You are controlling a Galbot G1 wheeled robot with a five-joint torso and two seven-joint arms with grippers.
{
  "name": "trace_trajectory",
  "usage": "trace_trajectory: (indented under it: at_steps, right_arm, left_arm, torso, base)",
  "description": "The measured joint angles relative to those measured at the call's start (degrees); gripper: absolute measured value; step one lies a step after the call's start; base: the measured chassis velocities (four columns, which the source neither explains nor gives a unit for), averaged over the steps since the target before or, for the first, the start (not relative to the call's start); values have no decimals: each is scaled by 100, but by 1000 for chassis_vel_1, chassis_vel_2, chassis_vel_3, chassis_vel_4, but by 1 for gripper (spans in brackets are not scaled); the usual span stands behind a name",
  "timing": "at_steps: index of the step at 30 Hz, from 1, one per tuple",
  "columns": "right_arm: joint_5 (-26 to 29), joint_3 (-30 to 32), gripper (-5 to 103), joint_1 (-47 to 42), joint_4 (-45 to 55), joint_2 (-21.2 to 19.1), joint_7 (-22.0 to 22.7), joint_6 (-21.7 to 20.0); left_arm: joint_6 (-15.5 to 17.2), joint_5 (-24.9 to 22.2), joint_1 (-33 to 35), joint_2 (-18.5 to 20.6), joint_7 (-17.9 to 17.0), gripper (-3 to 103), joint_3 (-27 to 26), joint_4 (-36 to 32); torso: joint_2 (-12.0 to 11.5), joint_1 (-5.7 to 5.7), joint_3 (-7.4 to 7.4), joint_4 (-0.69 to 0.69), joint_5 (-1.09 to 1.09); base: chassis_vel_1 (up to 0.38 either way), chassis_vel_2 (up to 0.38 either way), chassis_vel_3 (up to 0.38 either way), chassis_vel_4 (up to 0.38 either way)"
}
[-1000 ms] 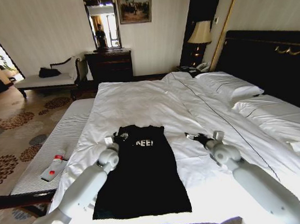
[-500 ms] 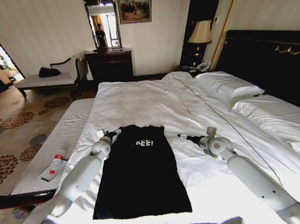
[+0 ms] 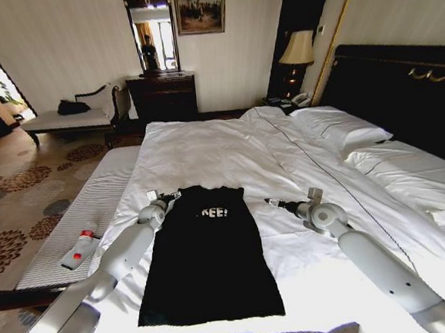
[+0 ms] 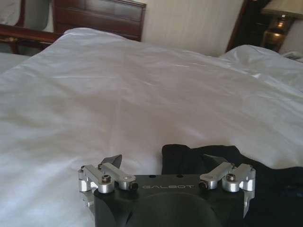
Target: Fold the clothes on the bed.
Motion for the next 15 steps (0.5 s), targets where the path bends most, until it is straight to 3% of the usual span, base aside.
trace_trajectory:
  at_steps: [1,2,3,4,7,9,11,13,15]
  right_arm:
    - [2,1,100,-2,12,-12,5,0]
    - [4,2,100,-4,33,-30,10,0]
    - [4,2,100,-5,51,-49,19,0]
    - [4,2,100,-5,51,-49,19,0]
    - [14,4,100,-9,97,-91,32,0]
    - [23,5,100,-9,112,-107,37,0]
    - [43,9,100,-10,138,-136,50,0]
    - [52,10,100,-10,143,-147,54,0]
    - [61,13,100,-11,155,-158,58,0]
  left_arm:
    - [-62,38,-48,-29,95,95,46,113]
    - [-117,51,-133,-81,209,85,120,295]
    - [-133,51,-189,-131,252,85,156,427]
    - [-133,51,-189,-131,252,85,156,427]
    - [-150,42,-322,-319,336,68,192,822]
    - [-151,33,-363,-402,358,64,192,949]
    - [-166,29,-456,-622,410,54,189,1258]
    - [-176,30,-483,-682,429,54,193,1334]
    - [-211,48,-536,-796,478,43,219,1459]
  torso:
    - [0,0,0,0,0]
    - [0,0,0,0,0]
    - [0,0,0,0,0]
    - [0,0,0,0,0]
    - [0,0,0,1,0]
    - [0,0,0,1,0]
    - [0,0,0,-2,0]
    - [0,0,0,-1,0]
    - [0,0,0,0,0]
  base:
    - [0,0,0,0]
    - [0,0,0,0]
    - [0,0,0,0]
    - [0,0,0,0]
    - [0,0,0,0]
    - [0,0,0,0]
    - [0,0,0,0]
    - [0,0,0,0]
    - [0,0,0,0]
